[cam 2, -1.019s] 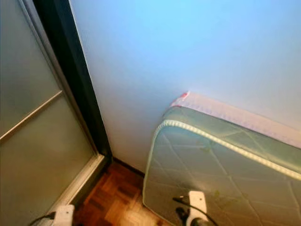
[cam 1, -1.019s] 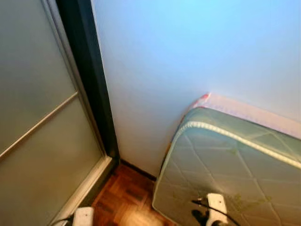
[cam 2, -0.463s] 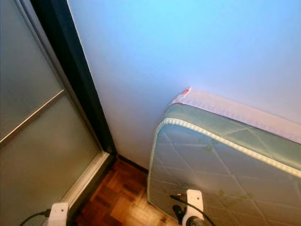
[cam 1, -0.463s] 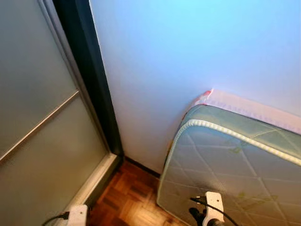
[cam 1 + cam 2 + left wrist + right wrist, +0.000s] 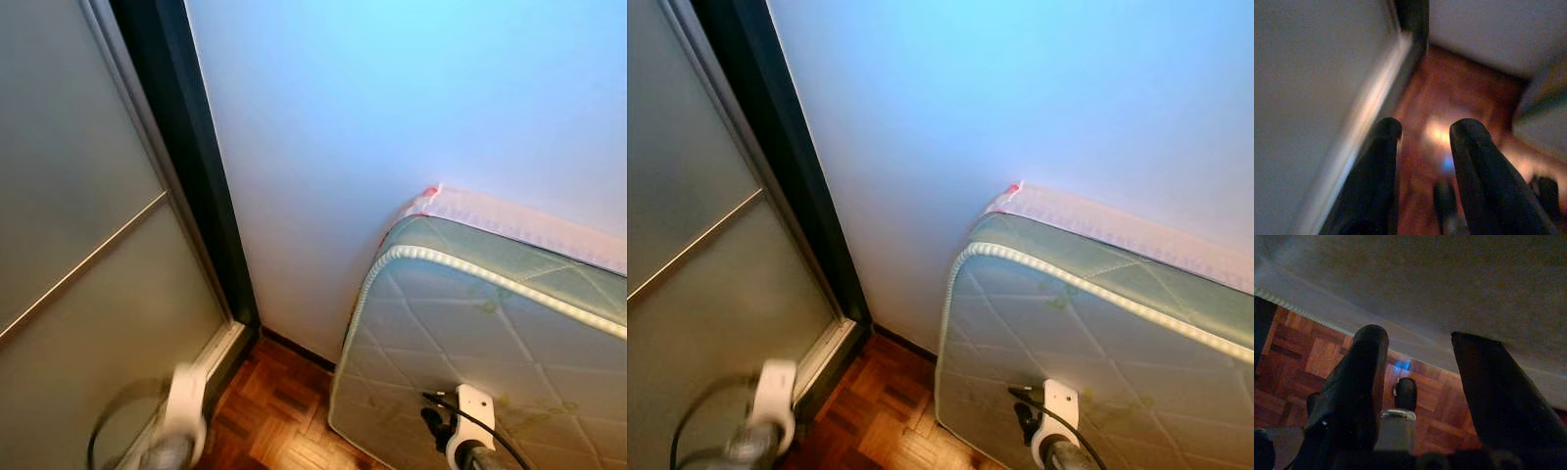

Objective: Clean up the room

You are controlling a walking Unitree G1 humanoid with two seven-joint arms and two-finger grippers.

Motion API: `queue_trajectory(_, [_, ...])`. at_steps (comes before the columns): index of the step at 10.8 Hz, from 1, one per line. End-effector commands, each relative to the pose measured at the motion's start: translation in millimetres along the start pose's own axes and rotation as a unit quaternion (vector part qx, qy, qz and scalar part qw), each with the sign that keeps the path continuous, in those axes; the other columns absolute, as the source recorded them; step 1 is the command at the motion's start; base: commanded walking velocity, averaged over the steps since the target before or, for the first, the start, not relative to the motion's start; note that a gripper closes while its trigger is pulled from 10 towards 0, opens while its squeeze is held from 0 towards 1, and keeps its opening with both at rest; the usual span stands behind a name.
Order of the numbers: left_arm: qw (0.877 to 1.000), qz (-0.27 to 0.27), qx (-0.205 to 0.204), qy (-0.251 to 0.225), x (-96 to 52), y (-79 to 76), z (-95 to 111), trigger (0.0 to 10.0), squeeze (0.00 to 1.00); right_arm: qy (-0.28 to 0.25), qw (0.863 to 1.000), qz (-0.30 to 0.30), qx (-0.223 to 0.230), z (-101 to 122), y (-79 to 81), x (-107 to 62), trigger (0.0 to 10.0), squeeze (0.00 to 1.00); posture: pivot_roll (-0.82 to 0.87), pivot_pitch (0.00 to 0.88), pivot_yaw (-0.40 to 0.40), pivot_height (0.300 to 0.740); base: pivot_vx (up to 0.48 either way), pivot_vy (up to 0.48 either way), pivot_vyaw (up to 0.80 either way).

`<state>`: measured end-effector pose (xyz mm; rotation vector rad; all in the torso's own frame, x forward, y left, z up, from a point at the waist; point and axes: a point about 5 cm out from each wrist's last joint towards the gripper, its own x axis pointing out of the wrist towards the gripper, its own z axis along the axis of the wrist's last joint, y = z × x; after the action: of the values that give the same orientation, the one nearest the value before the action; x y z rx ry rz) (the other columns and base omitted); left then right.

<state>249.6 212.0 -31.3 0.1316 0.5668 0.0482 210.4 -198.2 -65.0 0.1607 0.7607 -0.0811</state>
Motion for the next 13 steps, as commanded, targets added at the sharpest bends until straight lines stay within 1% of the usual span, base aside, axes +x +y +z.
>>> queue_trajectory(1, [1.000, -0.010, 0.001, -0.010, -3.1, -3.4, -4.0, 10.0, 0.00, -0.066, 0.998, -0.012, -0.001, 25.2, -10.9, 0.9, 10.0, 0.00, 0.25, 0.062, -0.062, 0.740, 0.000, 0.000, 0.00])
queue_trajectory(2, [1.000, -0.010, -0.004, -0.029, -6.1, -5.4, -5.6, 10.0, 0.00, -0.066, 0.998, 0.004, -0.002, 20.6, -6.4, 0.1, 10.0, 0.00, 0.24, 0.052, -0.062, 0.740, 0.000, 0.000, 0.00])
queue_trajectory(3, [0.999, -0.003, -0.014, -0.036, -11.6, -6.5, -13.3, 10.0, 0.00, -0.062, 0.998, 0.011, 0.005, 10.9, -5.2, -2.7, 10.0, 0.00, 0.24, 0.049, -0.062, 0.740, 0.000, 0.000, 0.00])
queue_trajectory(4, [0.999, 0.020, -0.026, -0.032, -18.9, -4.2, -25.5, 10.0, 0.00, -0.051, 0.999, 0.007, 0.004, -4.0, -10.3, -8.4, 10.0, 0.00, 0.25, 0.045, -0.067, 0.740, 0.000, 0.000, 0.00])
queue_trajectory(5, [0.998, 0.035, -0.045, -0.031, -24.0, -2.1, -33.1, 10.0, 0.00, -0.044, 0.999, 0.002, 0.009, -12.9, -16.2, -12.7, 10.0, 0.00, 0.25, 0.049, -0.072, 0.740, 0.000, 0.000, 0.00])
queue_trajectory(6, [0.997, 0.035, -0.059, -0.020, -24.2, -3.4, -36.3, 10.0, 0.00, -0.022, 1.000, -0.007, 0.008, -20.8, -19.9, -14.8, 10.0, 0.00, 0.25, 0.055, -0.072, 0.740, 0.000, 0.000, 0.00])
queue_trajectory(7, [0.998, 0.031, -0.054, 0.001, -23.8, -4.2, -40.3, 10.0, 0.00, -0.008, 1.000, -0.016, 0.009, -25.4, -20.6, -15.5, 10.0, 0.00, 0.25, 0.060, -0.068, 0.740, 0.000, 0.000, 0.00])
queue_trajectory(8, [0.996, 0.046, -0.067, 0.030, -25.5, -0.2, -48.5, 10.0, 0.00, 0.004, 1.000, -0.023, 0.015, -30.5, -20.0, -16.3, 10.0, 0.00, 0.25, 0.056, -0.064, 0.740, 0.000, 0.000, 0.00])
queue_trajectory(9, [0.991, 0.061, -0.083, 0.083, -31.7, 4.4, -65.7, 10.0, 0.00, 0.028, 0.999, -0.029, 0.017, -39.6, -17.3, -17.7, 10.0, 0.00, 0.24, 0.046, -0.058, 0.740, 0.000, 0.000, 0.00])
queue_trajectory(10, [0.992, 0.044, -0.066, 0.102, -36.1, 0.0, -74.5, 10.0, 0.00, 0.046, 0.999, -0.023, 0.008, -45.1, -14.8, -18.5, 10.0, 0.00, 0.24, 0.033, -0.054, 0.740, 0.000, 0.000, 0.00])
queue_trajectory(11, [0.991, 0.042, -0.069, 0.106, -37.3, -0.9, -76.6, 10.0, 0.00, 0.049, 0.999, -0.007, -0.003, -45.4, -10.7, -17.9, 10.0, 0.00, 0.24, 0.020, -0.053, 0.740, 0.000, 0.000, 0.00])
queue_trajectory(12, [0.991, 0.042, -0.070, 0.108, -36.8, -1.1, -76.4, 10.0, 0.00, 0.049, 0.999, -0.005, -0.003, -45.2, -9.1, -17.4, 10.0, 0.00, 0.24, 0.012, -0.054, 0.740, 0.000, 0.000, 0.00])
queue_trajectory(13, [0.990, 0.039, -0.070, 0.114, -35.3, -1.6, -75.3, 10.0, 0.00, 0.048, 0.999, -0.001, -0.003, -43.5, -4.1, -15.6, 10.0, 0.00, 0.22, 0.004, -0.046, 0.740, 0.000, 0.000, 0.00])
